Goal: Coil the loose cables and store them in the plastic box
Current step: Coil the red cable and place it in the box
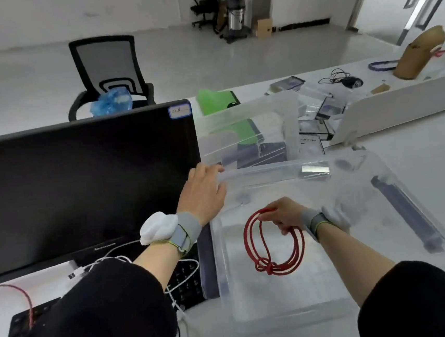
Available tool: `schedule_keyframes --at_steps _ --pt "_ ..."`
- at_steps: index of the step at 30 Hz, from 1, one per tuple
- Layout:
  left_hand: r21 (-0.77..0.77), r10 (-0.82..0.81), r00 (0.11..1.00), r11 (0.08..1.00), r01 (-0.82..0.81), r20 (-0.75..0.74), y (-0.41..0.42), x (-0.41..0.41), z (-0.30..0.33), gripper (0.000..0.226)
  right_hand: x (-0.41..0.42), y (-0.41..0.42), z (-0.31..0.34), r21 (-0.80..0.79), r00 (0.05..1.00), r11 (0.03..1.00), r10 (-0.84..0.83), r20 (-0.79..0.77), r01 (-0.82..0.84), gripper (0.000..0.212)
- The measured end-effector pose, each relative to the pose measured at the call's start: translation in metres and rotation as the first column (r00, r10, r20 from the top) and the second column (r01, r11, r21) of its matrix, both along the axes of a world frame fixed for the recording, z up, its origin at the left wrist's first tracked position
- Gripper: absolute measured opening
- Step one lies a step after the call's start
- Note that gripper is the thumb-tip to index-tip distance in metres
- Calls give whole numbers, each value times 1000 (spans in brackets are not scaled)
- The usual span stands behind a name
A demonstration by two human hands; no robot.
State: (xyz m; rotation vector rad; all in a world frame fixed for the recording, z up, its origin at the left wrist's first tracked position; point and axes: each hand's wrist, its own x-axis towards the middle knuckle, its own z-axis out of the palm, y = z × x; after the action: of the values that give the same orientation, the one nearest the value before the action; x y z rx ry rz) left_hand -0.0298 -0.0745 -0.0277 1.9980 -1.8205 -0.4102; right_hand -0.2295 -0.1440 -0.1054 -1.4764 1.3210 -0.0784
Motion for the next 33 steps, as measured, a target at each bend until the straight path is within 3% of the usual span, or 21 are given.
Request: schedule_keyframes --at_steps 5,9,11,13,15,17,22,28,33 --pt "4 -29 949 1000 30 314 -22 -7 -25 42 25 -18 -46 158 997 987 19 73 -30 12" --pt "-40 17 900 999 1 435 -36 -13 -36 42 39 -34 -73 157 998 986 40 52 -48 21" --pt "-48 46 882 999 -26 469 -43 -16 -38 43 45 -38 -85 31 974 980 198 -108 -195 31" --pt "-40 62 862 998 -49 503 -47 -19 -40 42 51 -37 -93 -79 857 908 355 -374 -411 42" --pt "-29 60 851 998 -53 522 -49 -20 -41 41 53 -32 -100 -189 712 807 352 -608 -560 56" --pt "-27 64 847 998 -59 527 -48 -19 -41 41 53 -24 -104 -287 645 720 283 -710 -632 63" --pt "-22 59 848 998 -56 527 -48 -20 -40 41 54 -17 -111 -329 686 758 207 -698 -563 65" --pt "-39 75 853 997 -65 516 -45 -20 -38 37 46 -19 -105 -173 819 910 241 -522 -377 58" --pt "-39 77 865 997 -66 496 -43 -21 -37 36 33 -23 -87 -120 815 922 258 -519 -369 56"
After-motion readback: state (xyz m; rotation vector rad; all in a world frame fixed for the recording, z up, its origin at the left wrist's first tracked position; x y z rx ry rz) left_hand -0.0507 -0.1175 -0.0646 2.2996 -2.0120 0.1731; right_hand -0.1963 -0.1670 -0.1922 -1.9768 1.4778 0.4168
